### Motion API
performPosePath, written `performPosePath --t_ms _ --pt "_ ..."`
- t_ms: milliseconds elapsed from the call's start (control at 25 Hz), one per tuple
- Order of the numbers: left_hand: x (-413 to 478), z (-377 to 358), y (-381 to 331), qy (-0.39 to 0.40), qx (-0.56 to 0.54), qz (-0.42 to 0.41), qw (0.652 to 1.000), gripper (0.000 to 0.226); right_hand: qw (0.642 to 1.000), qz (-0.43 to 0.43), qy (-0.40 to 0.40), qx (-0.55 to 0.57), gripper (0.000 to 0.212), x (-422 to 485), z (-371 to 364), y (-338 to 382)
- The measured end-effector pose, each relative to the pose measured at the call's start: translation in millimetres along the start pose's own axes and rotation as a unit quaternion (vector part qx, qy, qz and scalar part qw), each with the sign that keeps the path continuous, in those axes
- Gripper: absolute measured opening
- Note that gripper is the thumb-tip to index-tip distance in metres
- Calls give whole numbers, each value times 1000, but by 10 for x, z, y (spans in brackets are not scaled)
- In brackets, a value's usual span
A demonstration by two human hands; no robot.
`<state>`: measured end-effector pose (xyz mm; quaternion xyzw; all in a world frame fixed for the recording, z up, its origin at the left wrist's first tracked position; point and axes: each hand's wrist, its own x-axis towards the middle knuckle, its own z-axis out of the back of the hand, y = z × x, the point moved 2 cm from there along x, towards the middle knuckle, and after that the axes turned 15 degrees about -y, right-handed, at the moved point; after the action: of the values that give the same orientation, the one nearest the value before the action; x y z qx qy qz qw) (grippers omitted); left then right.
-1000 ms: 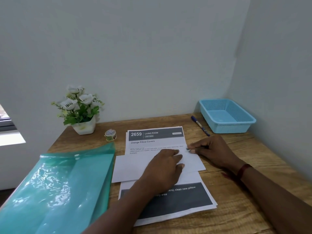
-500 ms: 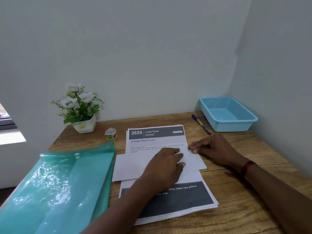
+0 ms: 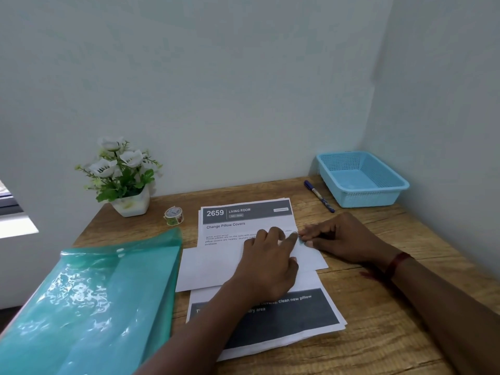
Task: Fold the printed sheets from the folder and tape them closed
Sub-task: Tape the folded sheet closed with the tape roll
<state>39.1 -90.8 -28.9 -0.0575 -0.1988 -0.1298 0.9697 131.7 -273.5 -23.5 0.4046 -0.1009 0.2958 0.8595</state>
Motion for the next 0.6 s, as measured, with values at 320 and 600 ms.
performPosePath --t_ms 320,600 --pt "-41 -61 -14 -26 37 -34 998 65 999 -7 52 -11 26 -3 27 -31" --pt "-46 -36 -19 -24 30 -27 999 66 988 -115 -100 24 24 62 97 -79"
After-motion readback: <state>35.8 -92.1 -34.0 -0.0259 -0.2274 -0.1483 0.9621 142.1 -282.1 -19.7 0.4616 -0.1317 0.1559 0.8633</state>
